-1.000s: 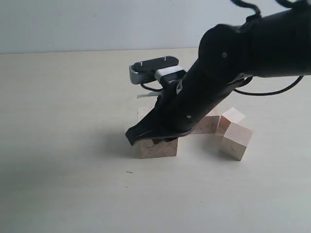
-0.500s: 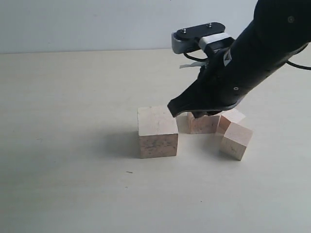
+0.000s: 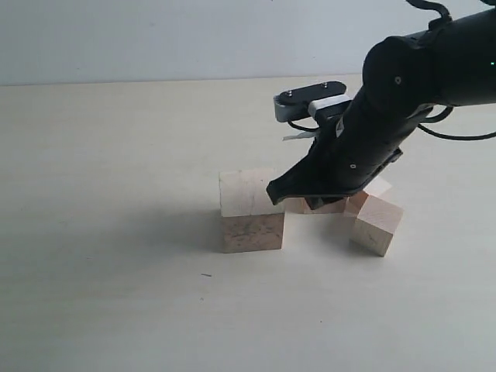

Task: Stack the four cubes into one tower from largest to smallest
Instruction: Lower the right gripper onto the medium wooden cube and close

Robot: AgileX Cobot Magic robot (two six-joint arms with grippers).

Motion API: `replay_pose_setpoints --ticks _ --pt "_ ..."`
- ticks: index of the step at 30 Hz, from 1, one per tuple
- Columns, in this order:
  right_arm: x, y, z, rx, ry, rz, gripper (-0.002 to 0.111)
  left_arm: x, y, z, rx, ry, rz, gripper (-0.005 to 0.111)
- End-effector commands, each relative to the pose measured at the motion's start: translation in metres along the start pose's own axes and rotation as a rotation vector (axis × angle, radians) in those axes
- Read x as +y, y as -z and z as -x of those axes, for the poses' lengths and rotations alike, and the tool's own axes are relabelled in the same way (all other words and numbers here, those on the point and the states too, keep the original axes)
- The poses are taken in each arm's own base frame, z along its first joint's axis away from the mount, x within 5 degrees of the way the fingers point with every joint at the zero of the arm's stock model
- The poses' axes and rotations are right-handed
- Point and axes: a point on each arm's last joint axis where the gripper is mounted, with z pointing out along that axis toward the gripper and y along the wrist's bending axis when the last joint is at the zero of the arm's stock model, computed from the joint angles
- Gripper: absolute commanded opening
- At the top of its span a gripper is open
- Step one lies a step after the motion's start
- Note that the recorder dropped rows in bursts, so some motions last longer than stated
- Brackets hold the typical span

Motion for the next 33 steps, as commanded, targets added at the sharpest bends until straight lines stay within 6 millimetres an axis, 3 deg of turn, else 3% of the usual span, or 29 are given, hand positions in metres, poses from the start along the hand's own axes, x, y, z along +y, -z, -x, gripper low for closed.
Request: replay_pose_setpoints --ticks 1,4,7,10,18,22,26,33 --pt "0.001 -0.005 0.016 -0.046 -0.007 0.011 0.002 0.0 0.0 0.0 -0.007 -0.001 0.001 0.0" --pt "0.01 -0.009 0.024 -0.057 0.007 0.023 0.002 0.0 0.0 0.0 -0.007 -0.001 0.001 0.0" --pt "0.031 -0.023 0.033 -0.045 0.059 0.04 0.002 0.0 0.0 0.0 -0.007 -0.001 0.001 0.0" --pt "0.034 -0.02 0.036 -0.024 0.067 0.041 0.002 0.0 0.0 0.0 -0.007 -0.001 0.001 0.0" --pt "0.013 0.01 0.03 -0.028 0.066 -0.012 0.002 0.0 0.0 0.0 -0.007 -0.001 0.001 0.0" --pt "-0.01 0.02 0.024 -0.04 -0.009 -0.04 0.003 0.0 0.0 0.0 -0.007 -0.001 0.001 0.0" --pt "-0.034 0.03 0.021 -0.033 -0.072 -0.06 0.019 0.0 0.0 0.0 -0.007 -0.001 0.001 0.0" --pt "-0.04 0.034 0.022 -0.052 -0.119 -0.065 0.078 0.0 0.0 0.0 -0.007 -0.001 0.001 0.0"
